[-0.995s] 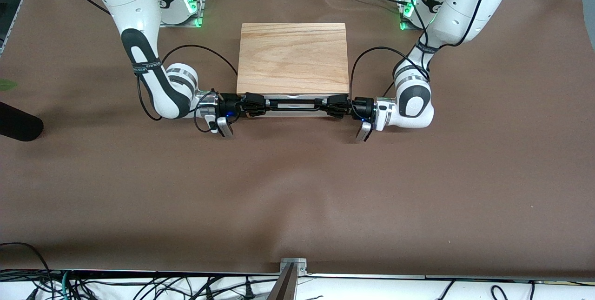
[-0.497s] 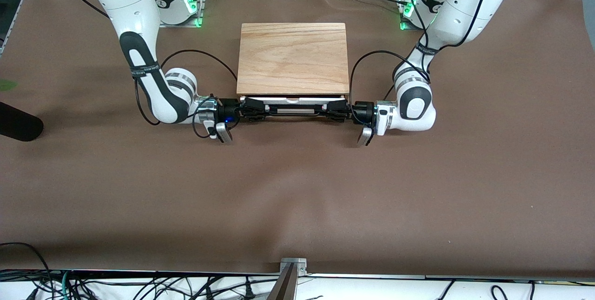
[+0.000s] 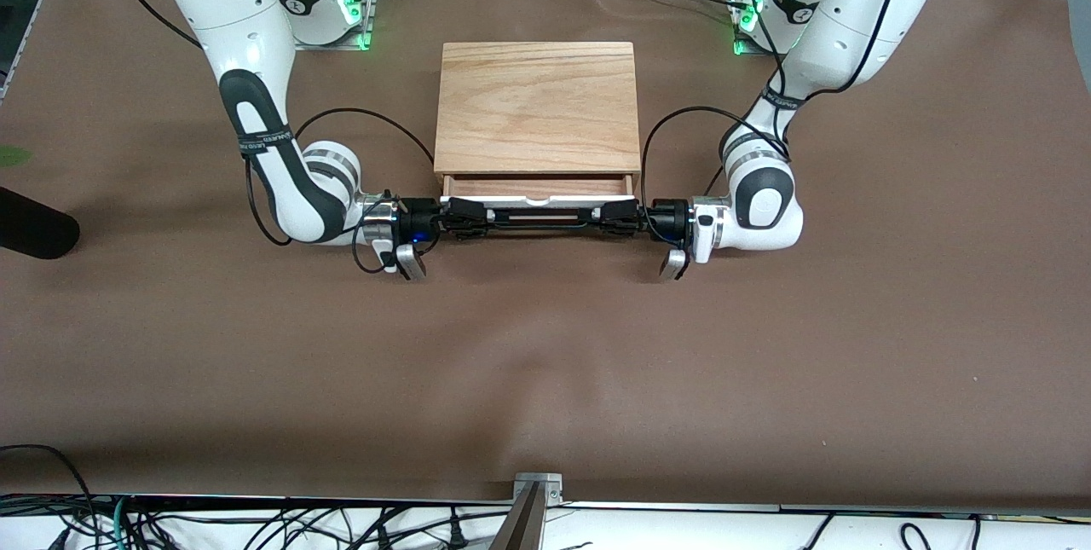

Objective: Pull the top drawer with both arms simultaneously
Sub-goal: 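Pull the handle outward with both grippers, sliding the white drawer open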

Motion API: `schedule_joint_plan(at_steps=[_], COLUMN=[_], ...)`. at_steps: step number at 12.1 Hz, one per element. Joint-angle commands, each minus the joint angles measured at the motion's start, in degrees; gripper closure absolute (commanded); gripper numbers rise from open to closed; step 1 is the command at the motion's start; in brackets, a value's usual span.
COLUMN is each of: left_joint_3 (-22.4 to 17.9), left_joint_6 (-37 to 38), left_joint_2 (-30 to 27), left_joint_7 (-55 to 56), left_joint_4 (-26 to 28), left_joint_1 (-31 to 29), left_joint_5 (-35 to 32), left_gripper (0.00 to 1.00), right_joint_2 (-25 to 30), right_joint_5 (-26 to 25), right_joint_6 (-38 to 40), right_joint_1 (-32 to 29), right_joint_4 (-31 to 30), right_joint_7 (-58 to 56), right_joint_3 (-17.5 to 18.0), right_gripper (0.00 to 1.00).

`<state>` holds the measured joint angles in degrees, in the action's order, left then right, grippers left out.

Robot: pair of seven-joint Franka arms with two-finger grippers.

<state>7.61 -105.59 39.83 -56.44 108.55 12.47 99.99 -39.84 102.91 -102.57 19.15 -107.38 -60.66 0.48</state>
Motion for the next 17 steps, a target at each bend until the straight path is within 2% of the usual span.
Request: schedule_joint_plan(at_steps=[1,7,17], left_joint_3=[-1.1,-2.6,-6.5], left_joint_6=[0.3,0.3,0.3], left_joint_2=[1.3,2.9,7.5], left_joint_7=[2.4,6.9,12.8], left_joint_4=[-0.9,-3.7,-12.3], left_joint_1=[1.3,1.7,3.1], left_joint_5=[0.6,0.3,0.2], left_gripper=[1.0,1.0,1.0], right_joint_2=[-1.8,-6.5,-11.0], right_joint_5=[1.5,1.6,1.4], right_joint_6=[-1.4,-1.8,-3.9], right_joint_1=[-0.8,-0.9,-1.0], right_joint_4=[7.3,15.5,23.5], right_joint_7=[5.4,9.3,13.8], right_joint_3=[-1.7,-2.7,-5.0], right_gripper=[0.91,0.91,0.91])
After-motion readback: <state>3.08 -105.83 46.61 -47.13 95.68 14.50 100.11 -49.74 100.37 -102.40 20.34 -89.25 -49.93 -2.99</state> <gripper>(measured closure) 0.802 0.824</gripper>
